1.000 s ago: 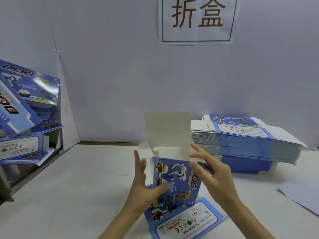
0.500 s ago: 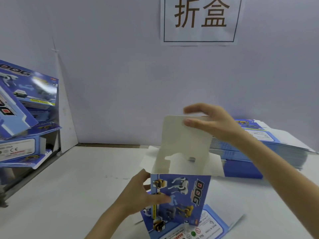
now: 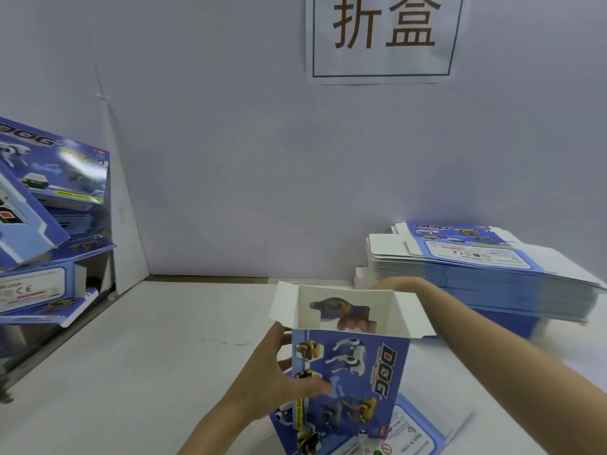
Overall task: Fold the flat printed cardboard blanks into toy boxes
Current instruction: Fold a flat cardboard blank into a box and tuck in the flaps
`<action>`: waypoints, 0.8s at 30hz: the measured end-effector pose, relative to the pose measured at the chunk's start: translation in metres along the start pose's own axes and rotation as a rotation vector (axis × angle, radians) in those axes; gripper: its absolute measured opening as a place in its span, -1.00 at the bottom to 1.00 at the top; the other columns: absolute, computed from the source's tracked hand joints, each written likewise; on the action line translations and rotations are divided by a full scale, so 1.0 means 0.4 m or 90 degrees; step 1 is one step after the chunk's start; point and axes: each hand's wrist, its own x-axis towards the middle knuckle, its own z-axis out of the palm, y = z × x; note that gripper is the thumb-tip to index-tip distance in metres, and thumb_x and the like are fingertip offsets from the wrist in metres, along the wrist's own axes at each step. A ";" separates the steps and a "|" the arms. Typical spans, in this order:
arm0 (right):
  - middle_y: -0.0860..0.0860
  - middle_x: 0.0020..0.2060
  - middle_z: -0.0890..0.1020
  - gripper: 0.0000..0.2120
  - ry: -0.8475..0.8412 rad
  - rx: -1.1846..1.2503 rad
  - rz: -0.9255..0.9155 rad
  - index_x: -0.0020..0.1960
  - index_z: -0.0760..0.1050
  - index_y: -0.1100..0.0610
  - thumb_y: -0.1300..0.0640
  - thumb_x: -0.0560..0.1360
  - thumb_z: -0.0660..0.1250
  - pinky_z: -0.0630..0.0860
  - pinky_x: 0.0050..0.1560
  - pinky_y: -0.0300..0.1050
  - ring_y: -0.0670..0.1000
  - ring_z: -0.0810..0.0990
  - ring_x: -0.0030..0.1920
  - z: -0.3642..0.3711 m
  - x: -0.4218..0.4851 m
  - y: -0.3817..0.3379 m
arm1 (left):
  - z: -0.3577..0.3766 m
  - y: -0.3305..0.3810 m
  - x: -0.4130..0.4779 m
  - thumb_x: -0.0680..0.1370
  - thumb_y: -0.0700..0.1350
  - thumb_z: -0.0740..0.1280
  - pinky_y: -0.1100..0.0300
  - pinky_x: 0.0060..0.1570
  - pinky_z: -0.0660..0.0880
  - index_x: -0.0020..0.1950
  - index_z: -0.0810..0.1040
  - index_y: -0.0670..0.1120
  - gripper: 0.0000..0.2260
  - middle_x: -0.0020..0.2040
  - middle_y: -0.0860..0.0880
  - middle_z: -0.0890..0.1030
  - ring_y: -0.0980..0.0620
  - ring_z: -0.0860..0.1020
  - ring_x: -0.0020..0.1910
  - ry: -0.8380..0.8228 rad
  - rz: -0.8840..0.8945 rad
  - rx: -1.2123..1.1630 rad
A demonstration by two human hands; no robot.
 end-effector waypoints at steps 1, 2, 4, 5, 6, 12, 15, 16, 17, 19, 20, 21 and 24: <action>-0.04 -0.21 0.66 -0.78 -0.022 0.048 -0.004 0.15 0.53 0.14 0.06 0.56 0.31 0.52 -0.39 -0.35 -0.13 0.62 -0.35 0.001 -0.005 0.006 | 0.001 -0.002 0.000 0.08 0.26 0.57 0.47 -0.08 0.50 0.19 0.41 0.14 -0.25 0.12 0.15 0.61 0.32 0.58 0.03 -0.003 0.000 -0.005; -0.06 -0.22 0.70 -0.81 -0.069 0.080 -0.024 0.08 0.56 0.12 0.04 0.55 0.33 0.56 -0.36 -0.32 -0.12 0.67 -0.31 0.003 -0.014 0.003 | 0.001 -0.003 -0.001 0.08 0.26 0.58 0.48 -0.07 0.50 0.19 0.41 0.14 -0.25 0.13 0.14 0.60 0.30 0.59 0.03 -0.005 -0.001 -0.010; -0.05 -0.16 0.73 -0.82 -0.105 0.131 -0.112 0.01 0.61 0.09 -0.01 0.53 0.35 0.58 -0.30 -0.27 -0.10 0.70 -0.22 0.006 -0.031 -0.008 | 0.000 -0.004 -0.005 0.09 0.25 0.58 0.48 -0.08 0.50 0.18 0.40 0.15 -0.26 0.13 0.14 0.60 0.29 0.59 0.03 -0.001 0.001 -0.010; -0.03 -0.16 0.73 -0.81 -0.059 0.156 -0.164 -0.02 0.63 0.08 -0.04 0.50 0.38 0.58 -0.30 -0.26 -0.09 0.70 -0.23 0.007 -0.043 -0.018 | 0.001 -0.003 -0.007 0.09 0.26 0.57 0.49 -0.09 0.50 0.18 0.40 0.16 -0.27 0.12 0.15 0.60 0.31 0.59 0.03 0.002 0.003 -0.008; -0.01 -0.17 0.72 -0.80 0.000 0.199 -0.213 -0.05 0.65 0.08 -0.05 0.47 0.42 0.58 -0.31 -0.25 -0.08 0.69 -0.26 0.002 -0.057 -0.026 | 0.002 -0.002 -0.009 0.09 0.25 0.57 0.50 -0.10 0.49 0.18 0.40 0.16 -0.27 0.13 0.16 0.59 0.33 0.58 0.02 0.005 0.001 -0.006; -0.15 -0.20 0.71 -0.84 0.294 0.173 -0.492 -0.08 0.66 -0.11 0.16 0.46 0.45 0.54 -0.17 -0.40 -0.23 0.63 -0.23 -0.028 -0.129 -0.073 | 0.012 0.011 -0.017 0.10 0.24 0.56 0.24 0.14 0.54 0.23 0.39 0.18 -0.26 0.11 0.17 0.61 0.19 0.58 0.10 0.015 -0.001 -0.021; -0.16 -0.25 0.67 -0.87 0.415 0.047 -0.591 -0.01 0.69 0.04 0.20 0.48 0.43 0.44 -0.23 -0.49 -0.36 0.55 -0.33 -0.012 -0.149 -0.100 | 0.014 0.023 -0.016 0.17 0.17 0.59 0.02 0.21 0.53 0.25 0.39 0.18 -0.29 0.12 0.18 0.61 0.11 0.56 0.16 0.026 0.001 -0.031; -0.16 -0.29 0.67 -0.91 0.400 0.072 -0.588 -0.06 0.69 0.03 0.15 0.48 0.43 0.44 -0.25 -0.45 -0.34 0.53 -0.36 -0.011 -0.160 -0.103 | 0.016 0.026 -0.017 0.20 0.14 0.61 -0.01 0.21 0.52 0.25 0.39 0.18 -0.30 0.13 0.17 0.60 0.09 0.56 0.17 0.029 0.001 -0.033; -0.15 -0.34 0.65 -0.93 0.361 0.128 -0.569 -0.12 0.69 -0.01 0.05 0.48 0.42 0.45 -0.28 -0.38 -0.30 0.52 -0.38 -0.010 -0.178 -0.108 | 0.018 0.028 -0.018 0.20 0.13 0.61 -0.03 0.22 0.51 0.25 0.39 0.17 -0.31 0.14 0.16 0.60 0.08 0.55 0.18 0.031 0.000 -0.035; -0.08 -0.34 0.66 -0.72 0.253 0.242 -0.505 -0.18 0.70 -0.02 -0.20 0.40 0.37 0.50 -0.33 -0.27 -0.15 0.58 -0.35 -0.020 -0.207 -0.111 | 0.020 0.031 -0.020 0.20 0.12 0.60 -0.05 0.23 0.50 0.26 0.38 0.16 -0.30 0.17 0.13 0.58 0.06 0.54 0.20 0.033 -0.001 -0.040; -0.03 -0.29 0.69 -0.67 0.193 0.282 -0.480 -0.16 0.71 -0.01 -0.24 0.36 0.35 0.54 -0.32 -0.24 -0.09 0.62 -0.32 -0.026 -0.216 -0.112 | 0.020 0.033 -0.020 0.20 0.11 0.59 -0.06 0.23 0.50 0.27 0.37 0.15 -0.30 0.19 0.12 0.57 0.05 0.54 0.21 0.034 -0.003 -0.041; 0.01 -0.25 0.70 -0.68 0.140 0.306 -0.461 -0.15 0.72 -0.02 -0.21 0.33 0.36 0.57 -0.30 -0.22 -0.05 0.64 -0.30 -0.029 -0.229 -0.115 | 0.022 0.034 -0.019 0.20 0.11 0.58 -0.07 0.24 0.50 0.29 0.36 0.15 -0.28 0.20 0.11 0.56 0.03 0.54 0.21 0.034 -0.005 -0.043; 0.03 -0.17 0.72 -0.82 0.026 0.307 -0.436 -0.12 0.72 0.01 0.01 0.32 0.45 0.60 -0.29 -0.19 -0.05 0.68 -0.26 -0.036 -0.251 -0.116 | 0.026 0.033 -0.017 0.20 0.13 0.58 -0.10 0.26 0.48 0.37 0.31 0.13 -0.19 0.25 0.10 0.53 -0.02 0.51 0.25 0.035 -0.007 -0.043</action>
